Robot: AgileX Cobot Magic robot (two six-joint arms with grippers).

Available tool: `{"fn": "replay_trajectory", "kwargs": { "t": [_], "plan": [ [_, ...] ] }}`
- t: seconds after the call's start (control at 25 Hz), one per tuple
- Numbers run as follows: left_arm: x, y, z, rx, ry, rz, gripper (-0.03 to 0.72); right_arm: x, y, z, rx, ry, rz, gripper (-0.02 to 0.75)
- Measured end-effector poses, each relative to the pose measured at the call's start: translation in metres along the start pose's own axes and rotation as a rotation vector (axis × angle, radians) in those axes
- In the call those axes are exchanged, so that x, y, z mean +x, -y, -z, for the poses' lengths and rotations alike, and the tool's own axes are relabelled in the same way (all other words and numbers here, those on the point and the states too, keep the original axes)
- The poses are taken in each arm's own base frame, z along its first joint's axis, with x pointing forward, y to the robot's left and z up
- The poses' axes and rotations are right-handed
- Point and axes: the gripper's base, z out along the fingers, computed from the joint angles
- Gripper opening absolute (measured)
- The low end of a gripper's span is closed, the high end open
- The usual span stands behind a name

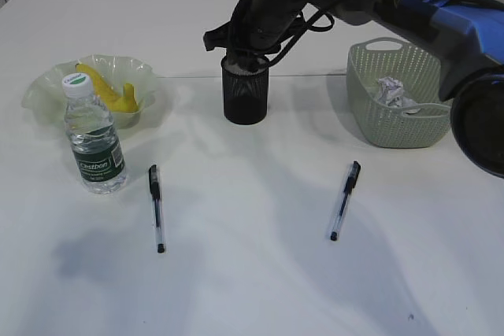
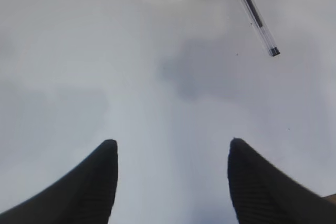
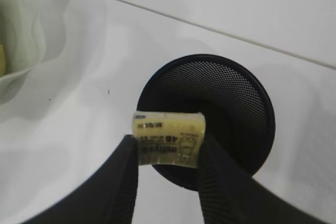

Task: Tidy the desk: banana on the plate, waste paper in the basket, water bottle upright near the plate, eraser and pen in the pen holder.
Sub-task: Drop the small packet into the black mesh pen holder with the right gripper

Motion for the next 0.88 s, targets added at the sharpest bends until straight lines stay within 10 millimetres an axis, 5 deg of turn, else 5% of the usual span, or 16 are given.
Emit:
{"fn": "replay_trajectory", "kwargs": {
  "t": [0.88],
  "plan": [
    [0.0,-0.0001,0.0,-0.001,0.0,-0.001,0.46,0.0017,0.001,-0.0041,0.011,0.0,0.01,0.339]
  ]
}}
